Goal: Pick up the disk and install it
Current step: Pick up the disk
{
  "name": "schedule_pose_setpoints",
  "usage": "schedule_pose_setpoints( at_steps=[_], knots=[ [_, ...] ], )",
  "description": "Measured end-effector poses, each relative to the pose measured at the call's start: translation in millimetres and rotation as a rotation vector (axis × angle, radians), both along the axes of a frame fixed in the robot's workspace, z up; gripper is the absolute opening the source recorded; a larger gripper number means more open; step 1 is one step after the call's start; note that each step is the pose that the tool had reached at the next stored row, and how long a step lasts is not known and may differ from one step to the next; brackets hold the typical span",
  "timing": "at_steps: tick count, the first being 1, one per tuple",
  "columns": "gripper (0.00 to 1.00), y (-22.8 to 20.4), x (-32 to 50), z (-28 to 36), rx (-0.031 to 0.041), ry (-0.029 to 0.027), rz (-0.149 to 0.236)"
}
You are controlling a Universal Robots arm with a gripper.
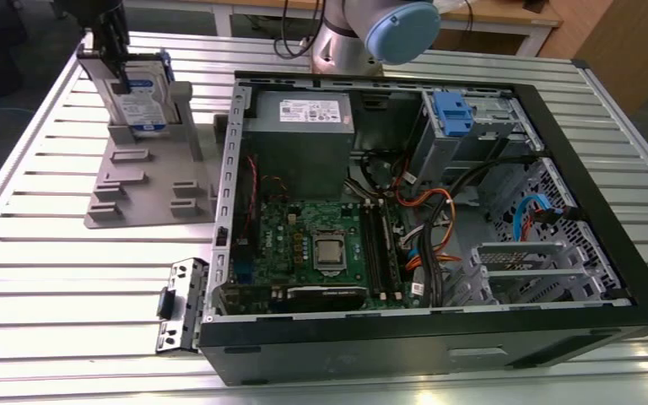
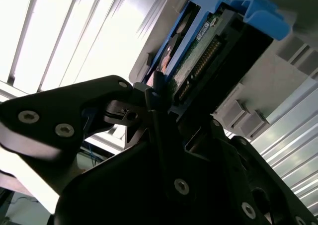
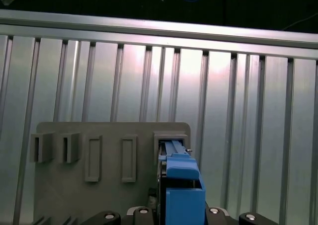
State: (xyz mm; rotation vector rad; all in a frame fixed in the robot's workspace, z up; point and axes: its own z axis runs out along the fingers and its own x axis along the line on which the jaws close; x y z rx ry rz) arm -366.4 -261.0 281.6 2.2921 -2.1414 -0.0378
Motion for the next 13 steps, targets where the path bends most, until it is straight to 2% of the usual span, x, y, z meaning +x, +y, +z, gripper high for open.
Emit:
schedule_pose_setpoints(
  at_steps=[13],
  knots=[
    [0.36, 0.0, 0.0, 11.4, 0.0024, 0.0001, 0.000]
  ],
)
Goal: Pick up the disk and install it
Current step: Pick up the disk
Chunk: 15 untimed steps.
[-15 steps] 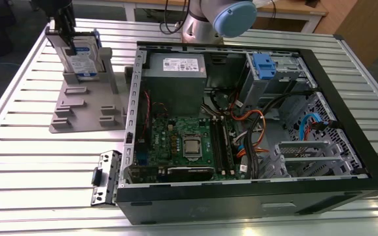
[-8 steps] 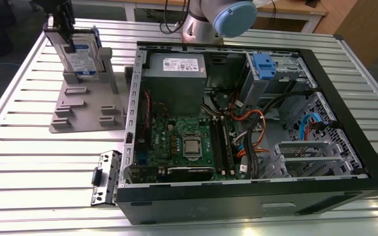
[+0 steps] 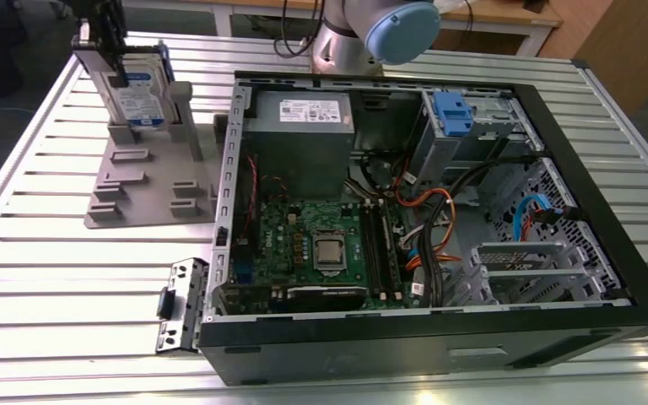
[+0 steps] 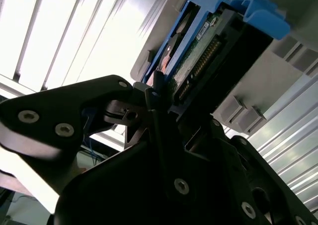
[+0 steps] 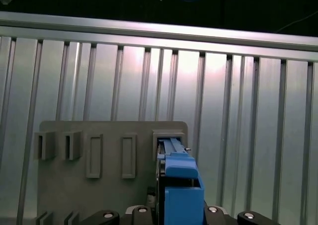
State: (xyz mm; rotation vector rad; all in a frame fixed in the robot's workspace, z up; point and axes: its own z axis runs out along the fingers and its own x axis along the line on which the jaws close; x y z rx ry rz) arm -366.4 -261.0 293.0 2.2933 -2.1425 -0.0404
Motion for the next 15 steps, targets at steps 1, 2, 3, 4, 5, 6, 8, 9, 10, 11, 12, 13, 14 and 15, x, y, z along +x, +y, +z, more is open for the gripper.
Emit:
schedule_pose_setpoints(
  at_steps=[1, 2, 3, 4, 5, 6, 8, 9, 10, 11, 12, 13, 14, 15],
  knots=[
    [0.36, 0.0, 0.0, 0.8, 0.0000, 0.0000, 0.000],
    [0.36, 0.0, 0.0, 1.4, 0.0001, -0.0001, 0.000],
    [0.36, 0.0, 0.0, 2.2, 0.0000, 0.0000, 0.000],
    [0.36, 0.0, 0.0, 2.9, 0.0001, 0.0000, 0.000],
    [0.36, 0.0, 0.0, 3.7, 0.0001, -0.0001, 0.000],
    [0.36, 0.0, 0.0, 4.4, 0.0001, 0.0000, 0.000],
    [0.36, 0.0, 0.0, 5.7, 0.0001, -0.0001, 0.000],
    [0.36, 0.0, 0.0, 6.5, 0.0001, -0.0001, 0.000],
    [0.36, 0.0, 0.0, 7.2, 0.0001, -0.0001, 0.000],
    [0.36, 0.0, 0.0, 8.0, 0.0001, -0.0001, 0.000],
    [0.36, 0.0, 0.0, 9.2, 0.0001, 0.0000, 0.000],
    [0.36, 0.0, 0.0, 10.2, 0.0000, 0.0000, 0.000],
    [0.36, 0.0, 0.0, 11.2, 0.0001, 0.0000, 0.000],
    [0.36, 0.0, 0.0, 12.1, 0.0000, 0.0000, 0.000]
  ],
)
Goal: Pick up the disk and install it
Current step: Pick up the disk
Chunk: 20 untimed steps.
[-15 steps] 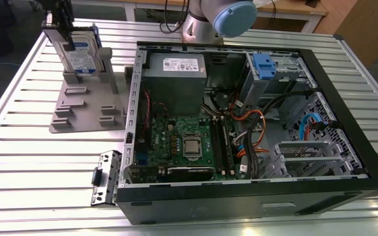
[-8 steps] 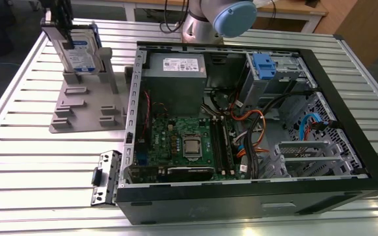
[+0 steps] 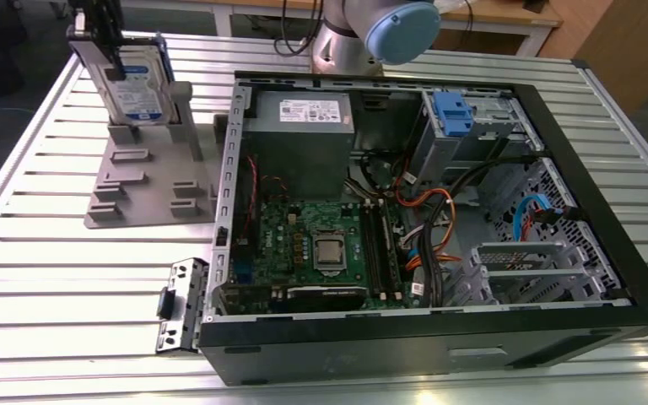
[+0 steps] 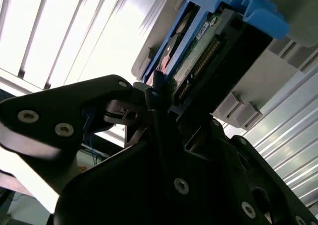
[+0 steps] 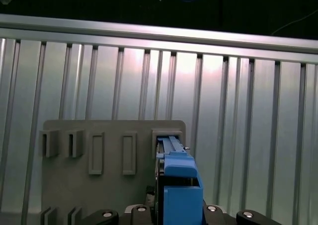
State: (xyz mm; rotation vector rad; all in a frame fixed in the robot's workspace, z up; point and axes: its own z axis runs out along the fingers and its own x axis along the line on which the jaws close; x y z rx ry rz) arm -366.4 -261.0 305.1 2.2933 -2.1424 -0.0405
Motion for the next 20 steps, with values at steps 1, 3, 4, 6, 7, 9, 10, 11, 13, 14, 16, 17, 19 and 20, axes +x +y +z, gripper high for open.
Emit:
schedule_pose_setpoints(
  at_steps=[1, 3, 4, 6, 7, 9, 10, 11, 13, 14, 16, 17, 19, 20],
  knots=[
    [0.36, 0.0, 0.0, 0.9, 0.0000, -0.0001, 0.000],
    [0.36, 0.0, 0.0, 2.4, 0.0000, -0.0001, 0.000],
    [0.36, 0.0, 0.0, 3.3, 0.0001, -0.0001, 0.000],
    [0.36, 0.0, 0.0, 4.7, 0.0000, 0.0000, 0.000],
    [0.36, 0.0, 0.0, 5.2, 0.0000, -0.0001, 0.000],
    [0.36, 0.0, 0.0, 6.2, 0.0001, 0.0000, 0.000],
    [0.36, 0.0, 0.0, 6.8, 0.0000, -0.0001, 0.000],
    [0.36, 0.0, 0.0, 7.5, 0.0000, 0.0000, 0.000],
    [0.36, 0.0, 0.0, 8.8, 0.0001, -0.0001, 0.000],
    [0.36, 0.0, 0.0, 9.4, 0.0000, 0.0000, 0.000],
    [0.36, 0.0, 0.0, 10.7, 0.0000, -0.0001, 0.000],
    [0.36, 0.0, 0.0, 11.3, 0.0000, -0.0001, 0.000],
    [0.36, 0.0, 0.0, 12.6, 0.0001, -0.0001, 0.000],
    [0.36, 0.0, 0.0, 13.2, 0.0000, -0.0001, 0.000]
  ],
)
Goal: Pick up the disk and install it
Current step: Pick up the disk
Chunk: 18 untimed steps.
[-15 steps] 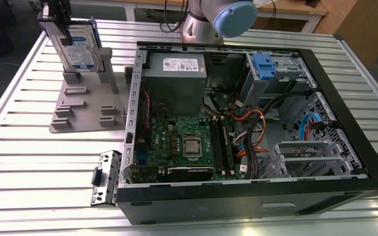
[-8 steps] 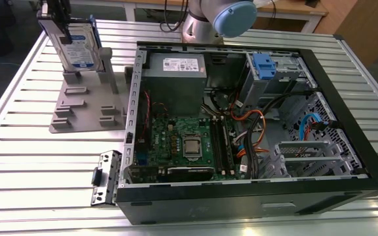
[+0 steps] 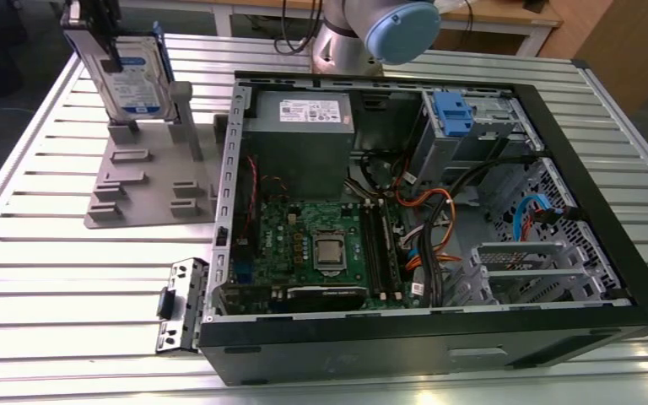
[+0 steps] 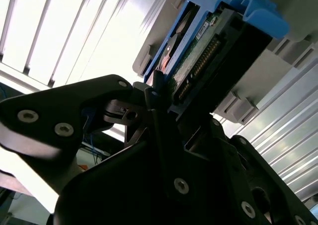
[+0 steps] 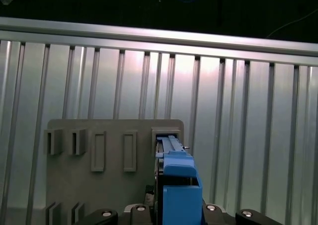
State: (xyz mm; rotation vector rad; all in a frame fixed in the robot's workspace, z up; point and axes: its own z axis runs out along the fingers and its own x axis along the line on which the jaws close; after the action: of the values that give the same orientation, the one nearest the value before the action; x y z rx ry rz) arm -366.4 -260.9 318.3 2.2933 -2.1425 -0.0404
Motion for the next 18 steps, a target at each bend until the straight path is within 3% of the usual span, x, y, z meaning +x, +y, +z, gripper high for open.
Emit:
schedule_pose_setpoints(
  at_steps=[18],
  knots=[
    [0.36, 0.0, 0.0, 14.5, 0.0000, 0.0000, 0.000]
  ],
)
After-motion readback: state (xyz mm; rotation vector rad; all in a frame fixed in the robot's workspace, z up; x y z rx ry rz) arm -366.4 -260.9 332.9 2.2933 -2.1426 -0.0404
